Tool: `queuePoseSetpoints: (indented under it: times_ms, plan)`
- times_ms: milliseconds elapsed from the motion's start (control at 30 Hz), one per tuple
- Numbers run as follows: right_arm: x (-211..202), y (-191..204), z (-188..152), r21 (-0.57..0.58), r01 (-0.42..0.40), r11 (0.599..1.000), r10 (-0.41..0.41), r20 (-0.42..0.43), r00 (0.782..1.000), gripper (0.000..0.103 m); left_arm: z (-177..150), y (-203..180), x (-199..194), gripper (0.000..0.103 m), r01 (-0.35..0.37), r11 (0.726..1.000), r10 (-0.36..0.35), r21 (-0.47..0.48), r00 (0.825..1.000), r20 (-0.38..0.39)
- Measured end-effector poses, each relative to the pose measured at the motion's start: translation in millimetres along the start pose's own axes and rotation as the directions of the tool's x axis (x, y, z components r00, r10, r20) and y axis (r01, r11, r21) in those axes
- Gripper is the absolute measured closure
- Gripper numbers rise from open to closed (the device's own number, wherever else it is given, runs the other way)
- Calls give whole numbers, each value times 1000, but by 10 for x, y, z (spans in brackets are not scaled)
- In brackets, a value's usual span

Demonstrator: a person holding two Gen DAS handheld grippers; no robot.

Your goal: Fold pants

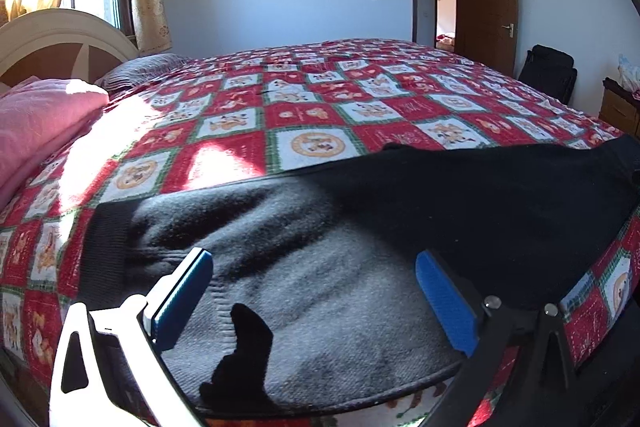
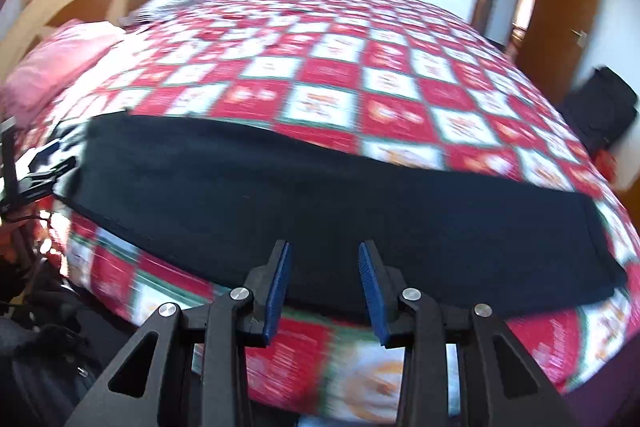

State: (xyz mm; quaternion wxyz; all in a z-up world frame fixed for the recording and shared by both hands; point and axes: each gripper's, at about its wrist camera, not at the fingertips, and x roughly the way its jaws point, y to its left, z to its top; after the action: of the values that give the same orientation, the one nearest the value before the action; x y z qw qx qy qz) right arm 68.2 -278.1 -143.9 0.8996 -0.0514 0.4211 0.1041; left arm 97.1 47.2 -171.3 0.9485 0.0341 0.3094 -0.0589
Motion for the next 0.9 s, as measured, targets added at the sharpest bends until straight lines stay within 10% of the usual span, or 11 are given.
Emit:
queuePoseSetpoints:
  times_ms: [200,767,900]
  plan:
    - [534,510,-126,-57,-75,996,68,-122,990,65,-132,260,62,0,-28,998,26,-47,999,-41]
    - [719,1292,124,-155,-223,962,209,-100,973,65,-126,614,50,0,-159,985,158,-64,987,-24]
    - [716,1450,72,-235,-158,959,140,-94,986,64,-127,641,59,0,-157,986,156,-63,987,-24]
